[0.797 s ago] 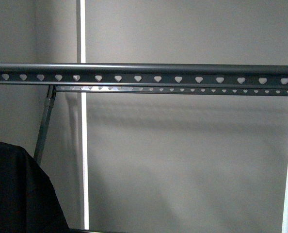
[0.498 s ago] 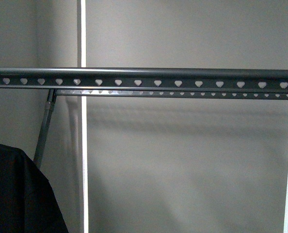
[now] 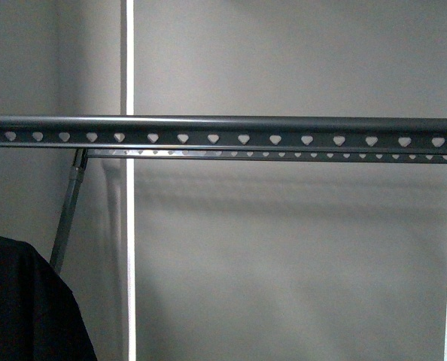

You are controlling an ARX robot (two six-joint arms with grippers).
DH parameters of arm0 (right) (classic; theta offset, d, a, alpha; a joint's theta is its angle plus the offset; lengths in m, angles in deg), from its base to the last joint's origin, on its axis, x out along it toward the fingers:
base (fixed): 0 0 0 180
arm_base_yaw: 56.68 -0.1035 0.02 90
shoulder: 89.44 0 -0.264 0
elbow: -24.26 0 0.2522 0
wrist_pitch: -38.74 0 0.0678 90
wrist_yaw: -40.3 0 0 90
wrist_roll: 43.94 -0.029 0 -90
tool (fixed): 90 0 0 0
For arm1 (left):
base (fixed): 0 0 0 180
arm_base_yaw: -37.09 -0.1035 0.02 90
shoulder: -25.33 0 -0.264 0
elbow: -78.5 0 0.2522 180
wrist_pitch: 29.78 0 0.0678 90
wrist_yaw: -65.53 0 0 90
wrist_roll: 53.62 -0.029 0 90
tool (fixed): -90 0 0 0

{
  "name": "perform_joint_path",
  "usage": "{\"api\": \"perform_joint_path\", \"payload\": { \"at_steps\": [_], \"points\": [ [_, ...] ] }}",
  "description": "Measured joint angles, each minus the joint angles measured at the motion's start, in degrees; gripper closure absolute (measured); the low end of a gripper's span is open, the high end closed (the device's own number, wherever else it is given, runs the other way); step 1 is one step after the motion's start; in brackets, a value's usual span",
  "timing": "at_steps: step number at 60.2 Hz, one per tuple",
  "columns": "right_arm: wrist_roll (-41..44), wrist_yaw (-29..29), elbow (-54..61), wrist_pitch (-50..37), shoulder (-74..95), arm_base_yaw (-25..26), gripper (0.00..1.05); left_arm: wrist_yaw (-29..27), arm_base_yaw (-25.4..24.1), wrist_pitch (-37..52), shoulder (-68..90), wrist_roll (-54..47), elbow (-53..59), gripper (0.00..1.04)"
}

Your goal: Hang clothes on hanger

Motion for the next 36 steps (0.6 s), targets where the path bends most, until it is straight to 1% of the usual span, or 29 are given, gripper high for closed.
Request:
{"api": "perform_joint_path", "payload": {
  "at_steps": [7, 12, 15, 24, 36],
  "points": [
    [0.0, 0.0, 0.0, 0.0, 0.0, 0.0, 0.07, -4.6, -0.5, -2.8, 13.2, 10.7, -9.9, 0.07],
    [0.0, 0.0, 0.0, 0.0, 0.0, 0.0, 0.07, -8.5, -2.5, -6.8, 20.5, 17.6, -15.8, 0.07],
    [0.0, 0.0, 0.0, 0.0, 0.0, 0.0, 0.07, -9.9, -3.4, -7.8, 23.0, 20.1, -17.7, 0.07],
    [0.0, 0.0, 0.0, 0.0, 0.0, 0.0, 0.07, -12.2, -4.4, -7.0, 28.3, 22.8, -21.8, 0.07],
    [0.0, 0.0, 0.0, 0.0, 0.0, 0.0, 0.07, -15.0, -4.1, -5.6, 35.3, 23.4, -28.1, 0.07]
  ]
}}
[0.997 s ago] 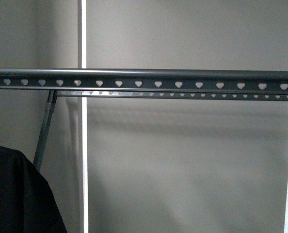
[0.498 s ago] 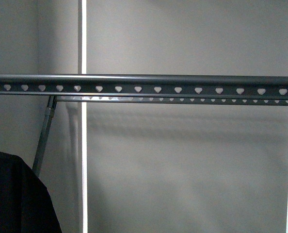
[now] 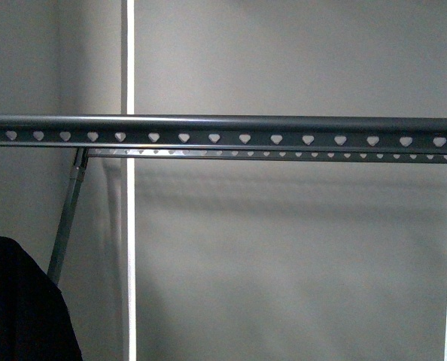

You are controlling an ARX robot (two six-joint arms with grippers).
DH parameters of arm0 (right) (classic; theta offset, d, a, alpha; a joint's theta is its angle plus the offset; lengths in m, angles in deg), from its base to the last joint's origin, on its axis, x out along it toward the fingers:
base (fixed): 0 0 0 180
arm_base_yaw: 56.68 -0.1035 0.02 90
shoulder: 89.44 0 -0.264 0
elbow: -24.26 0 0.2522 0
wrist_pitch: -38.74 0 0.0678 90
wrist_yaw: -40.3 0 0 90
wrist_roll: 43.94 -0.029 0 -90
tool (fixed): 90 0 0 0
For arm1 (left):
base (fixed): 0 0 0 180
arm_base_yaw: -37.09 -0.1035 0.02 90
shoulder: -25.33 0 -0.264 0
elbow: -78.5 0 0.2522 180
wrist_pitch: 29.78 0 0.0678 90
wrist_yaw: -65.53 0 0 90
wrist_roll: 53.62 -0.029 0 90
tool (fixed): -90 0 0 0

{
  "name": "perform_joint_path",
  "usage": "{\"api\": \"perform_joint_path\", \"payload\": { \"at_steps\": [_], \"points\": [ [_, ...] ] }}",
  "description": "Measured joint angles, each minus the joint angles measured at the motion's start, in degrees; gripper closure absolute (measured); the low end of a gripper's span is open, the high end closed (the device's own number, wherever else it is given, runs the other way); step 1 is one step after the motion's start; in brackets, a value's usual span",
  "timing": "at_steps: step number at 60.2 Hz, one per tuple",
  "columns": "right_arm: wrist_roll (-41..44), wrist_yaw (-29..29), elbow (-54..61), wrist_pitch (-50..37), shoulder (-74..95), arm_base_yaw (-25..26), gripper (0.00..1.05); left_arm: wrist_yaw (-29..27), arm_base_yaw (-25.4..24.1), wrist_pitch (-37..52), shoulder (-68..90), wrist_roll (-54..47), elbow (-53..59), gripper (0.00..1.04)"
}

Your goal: Hang clothes on hanger

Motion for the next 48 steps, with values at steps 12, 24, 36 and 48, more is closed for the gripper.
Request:
{"api": "perform_joint_path", "payload": {
  "at_steps": [12, 24, 36, 48],
  "points": [
    [0.0, 0.0, 0.0, 0.0, 0.0, 0.0, 0.07, -4.0, 1.2, -0.6, 7.1, 0.9, -6.7, 0.07],
    [0.0, 0.0, 0.0, 0.0, 0.0, 0.0, 0.07, -6.6, 1.2, -3.0, 11.2, 1.1, -11.9, 0.29],
    [0.0, 0.0, 0.0, 0.0, 0.0, 0.0, 0.07, -4.4, 0.3, -4.5, 11.2, 1.3, -12.0, 0.66],
    [0.0, 0.0, 0.0, 0.0, 0.0, 0.0, 0.07, 5.7, -0.6, -4.6, 4.9, 4.0, -2.8, 0.99]
  ]
}}
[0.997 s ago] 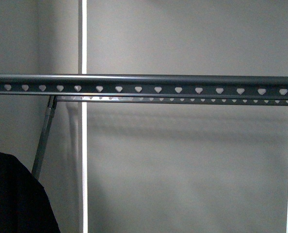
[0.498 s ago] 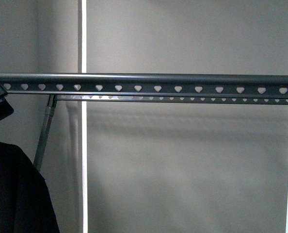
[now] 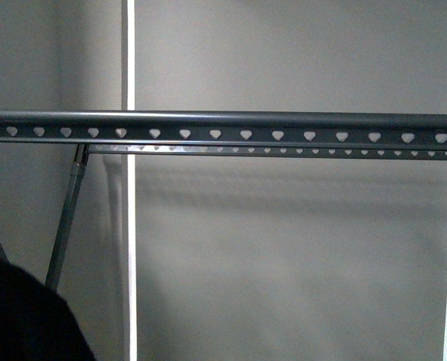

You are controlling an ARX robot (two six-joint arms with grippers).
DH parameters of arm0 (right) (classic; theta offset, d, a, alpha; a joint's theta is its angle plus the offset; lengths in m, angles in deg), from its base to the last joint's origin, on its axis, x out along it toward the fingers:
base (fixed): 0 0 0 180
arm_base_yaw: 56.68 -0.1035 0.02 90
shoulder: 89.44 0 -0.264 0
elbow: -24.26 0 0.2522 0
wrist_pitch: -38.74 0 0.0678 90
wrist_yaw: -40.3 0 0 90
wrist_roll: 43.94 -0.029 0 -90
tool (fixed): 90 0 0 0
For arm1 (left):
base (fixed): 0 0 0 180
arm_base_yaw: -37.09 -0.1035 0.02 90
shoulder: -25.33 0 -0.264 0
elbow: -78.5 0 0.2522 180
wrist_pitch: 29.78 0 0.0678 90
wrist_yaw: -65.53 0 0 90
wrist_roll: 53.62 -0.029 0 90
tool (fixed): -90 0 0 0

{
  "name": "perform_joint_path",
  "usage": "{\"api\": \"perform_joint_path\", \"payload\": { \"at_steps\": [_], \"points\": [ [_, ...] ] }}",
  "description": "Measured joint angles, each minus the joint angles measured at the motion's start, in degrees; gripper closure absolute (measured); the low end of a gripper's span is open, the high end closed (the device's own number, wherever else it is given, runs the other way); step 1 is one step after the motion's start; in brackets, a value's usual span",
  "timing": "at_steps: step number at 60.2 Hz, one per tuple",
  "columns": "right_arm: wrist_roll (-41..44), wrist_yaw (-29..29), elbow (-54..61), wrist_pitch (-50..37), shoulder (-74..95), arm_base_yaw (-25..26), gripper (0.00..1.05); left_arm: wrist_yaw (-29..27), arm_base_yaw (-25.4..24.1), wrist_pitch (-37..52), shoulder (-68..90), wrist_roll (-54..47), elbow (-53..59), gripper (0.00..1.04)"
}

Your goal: Hang clothes on hanger

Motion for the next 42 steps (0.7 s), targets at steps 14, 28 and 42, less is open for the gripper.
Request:
{"api": "perform_joint_path", "payload": {
  "at_steps": [14, 28, 42],
  "points": [
    [0.0, 0.0, 0.0, 0.0, 0.0, 0.0, 0.07, 22.6, 0.7, -7.4, -19.1, -12.8, 18.8, 1.0],
    [0.0, 0.0, 0.0, 0.0, 0.0, 0.0, 0.07, 44.9, 1.5, -22.5, -25.9, -33.2, 21.7, 1.0],
    [0.0, 0.0, 0.0, 0.0, 0.0, 0.0, 0.07, 51.3, 2.3, -30.8, -22.9, -72.1, 12.1, 1.0]
  ]
}}
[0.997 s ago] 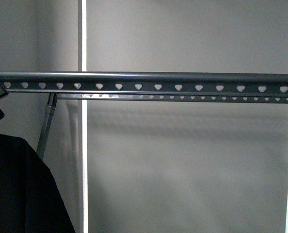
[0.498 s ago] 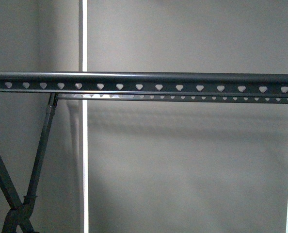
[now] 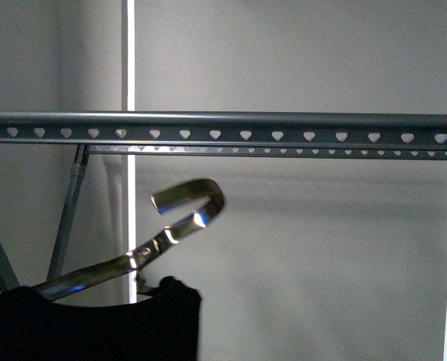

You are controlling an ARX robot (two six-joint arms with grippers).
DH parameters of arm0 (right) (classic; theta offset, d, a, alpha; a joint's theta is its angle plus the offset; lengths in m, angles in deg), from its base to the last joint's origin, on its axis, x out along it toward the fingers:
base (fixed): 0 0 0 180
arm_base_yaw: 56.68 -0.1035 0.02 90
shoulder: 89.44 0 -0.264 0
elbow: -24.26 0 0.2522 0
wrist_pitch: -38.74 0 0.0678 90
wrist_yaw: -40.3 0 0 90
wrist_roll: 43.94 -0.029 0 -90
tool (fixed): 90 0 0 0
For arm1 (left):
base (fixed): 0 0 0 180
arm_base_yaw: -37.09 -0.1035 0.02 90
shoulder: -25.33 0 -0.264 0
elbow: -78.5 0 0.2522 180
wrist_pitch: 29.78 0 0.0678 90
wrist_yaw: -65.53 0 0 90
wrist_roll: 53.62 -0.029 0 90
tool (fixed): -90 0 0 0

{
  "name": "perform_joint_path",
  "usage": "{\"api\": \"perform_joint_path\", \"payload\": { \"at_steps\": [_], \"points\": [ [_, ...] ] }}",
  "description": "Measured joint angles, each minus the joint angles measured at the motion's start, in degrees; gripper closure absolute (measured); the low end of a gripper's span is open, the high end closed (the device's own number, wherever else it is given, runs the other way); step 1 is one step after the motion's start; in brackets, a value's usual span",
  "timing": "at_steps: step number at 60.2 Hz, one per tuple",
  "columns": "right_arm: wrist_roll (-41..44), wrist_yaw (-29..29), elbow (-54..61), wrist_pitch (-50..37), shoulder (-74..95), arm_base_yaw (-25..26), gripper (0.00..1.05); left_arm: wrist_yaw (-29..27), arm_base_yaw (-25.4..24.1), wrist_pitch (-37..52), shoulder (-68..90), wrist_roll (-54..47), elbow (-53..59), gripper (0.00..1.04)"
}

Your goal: Hang clothes on hanger

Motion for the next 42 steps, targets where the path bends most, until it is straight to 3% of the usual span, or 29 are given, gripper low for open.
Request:
{"api": "perform_joint_path", "payload": {
  "at_steps": [10, 18, 42],
  "points": [
    [0.0, 0.0, 0.0, 0.0, 0.0, 0.0, 0.07, -6.1, 4.9, 5.7, 8.9, -35.1, -7.6, 1.0],
    [0.0, 0.0, 0.0, 0.0, 0.0, 0.0, 0.07, -5.4, 9.0, 8.5, 13.6, -48.0, -12.9, 1.0],
    [0.0, 0.0, 0.0, 0.0, 0.0, 0.0, 0.07, -0.2, 17.3, 14.7, 19.4, -56.4, -20.0, 1.0]
  ]
}}
